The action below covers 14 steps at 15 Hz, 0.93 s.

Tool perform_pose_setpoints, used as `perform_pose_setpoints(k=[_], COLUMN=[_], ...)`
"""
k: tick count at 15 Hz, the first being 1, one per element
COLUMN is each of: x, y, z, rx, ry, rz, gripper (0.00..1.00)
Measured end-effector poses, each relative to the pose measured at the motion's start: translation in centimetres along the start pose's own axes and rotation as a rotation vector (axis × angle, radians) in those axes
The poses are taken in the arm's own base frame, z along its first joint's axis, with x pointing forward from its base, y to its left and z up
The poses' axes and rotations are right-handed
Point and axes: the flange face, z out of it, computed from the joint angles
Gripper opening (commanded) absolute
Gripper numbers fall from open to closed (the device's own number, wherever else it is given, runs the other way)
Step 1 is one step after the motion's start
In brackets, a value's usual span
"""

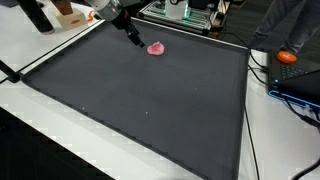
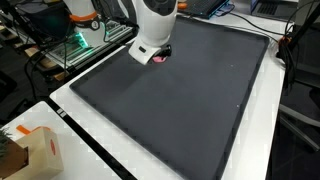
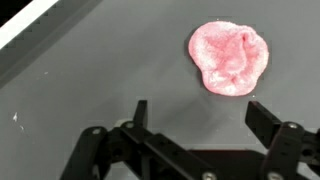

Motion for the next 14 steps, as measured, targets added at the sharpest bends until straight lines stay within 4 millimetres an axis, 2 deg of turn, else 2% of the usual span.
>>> perform_pose_setpoints(k=[5,14], x=[-0.5,-1.2], y=[2.8,5.1], z=[1.2,4.1], rx=[0.146,0.446], ry=[-0.075,-0.195], rz=[0.190,0.507], gripper=[1.00,1.00])
